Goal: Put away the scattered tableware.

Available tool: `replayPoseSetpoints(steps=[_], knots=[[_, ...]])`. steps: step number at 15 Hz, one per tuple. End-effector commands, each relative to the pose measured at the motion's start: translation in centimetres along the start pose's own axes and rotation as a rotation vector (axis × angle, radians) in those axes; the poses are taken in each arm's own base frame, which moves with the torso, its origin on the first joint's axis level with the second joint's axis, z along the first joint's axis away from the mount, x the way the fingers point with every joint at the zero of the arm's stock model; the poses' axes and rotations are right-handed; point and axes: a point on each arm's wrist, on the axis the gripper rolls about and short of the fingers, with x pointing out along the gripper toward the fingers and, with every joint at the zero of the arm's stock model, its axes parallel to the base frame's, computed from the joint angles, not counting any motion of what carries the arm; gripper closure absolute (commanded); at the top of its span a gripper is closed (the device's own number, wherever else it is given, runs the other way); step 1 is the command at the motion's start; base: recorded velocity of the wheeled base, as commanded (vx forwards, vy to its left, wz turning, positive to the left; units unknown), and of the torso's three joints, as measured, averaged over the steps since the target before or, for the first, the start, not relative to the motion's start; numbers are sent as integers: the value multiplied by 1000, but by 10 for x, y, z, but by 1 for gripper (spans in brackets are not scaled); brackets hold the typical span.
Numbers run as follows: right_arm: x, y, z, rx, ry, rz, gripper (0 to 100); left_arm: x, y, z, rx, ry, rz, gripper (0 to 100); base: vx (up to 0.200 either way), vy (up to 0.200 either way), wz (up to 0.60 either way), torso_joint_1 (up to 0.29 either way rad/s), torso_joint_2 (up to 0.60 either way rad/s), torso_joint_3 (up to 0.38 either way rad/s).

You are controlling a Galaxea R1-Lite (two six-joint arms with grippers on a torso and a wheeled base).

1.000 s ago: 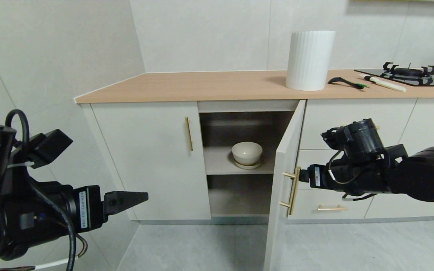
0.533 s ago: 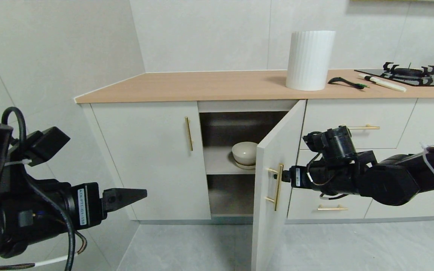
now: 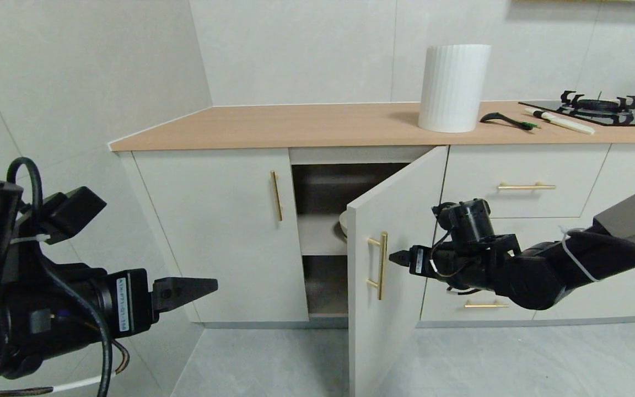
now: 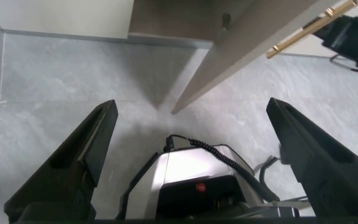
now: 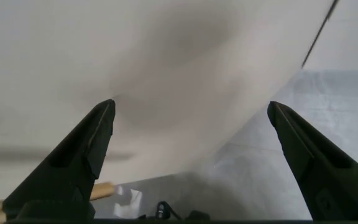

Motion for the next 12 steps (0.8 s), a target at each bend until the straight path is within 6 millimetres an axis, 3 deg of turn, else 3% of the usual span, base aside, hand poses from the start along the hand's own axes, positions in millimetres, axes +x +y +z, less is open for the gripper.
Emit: replayPoseSetpoints(steps=[1,5,12], knots=[[6,1,0,25,-2,0,0,1,0,0,0,5,-1,0,0,0,0,0,0,0],[13,7,-1,58,-23,4,0,1,0,-2,0,28,-33,0,0,0,0,0,0,0],[32,9,-4,93,-97,-3,0,1,0,-2,0,31,-35,0,200,0,0,-1,3,2]])
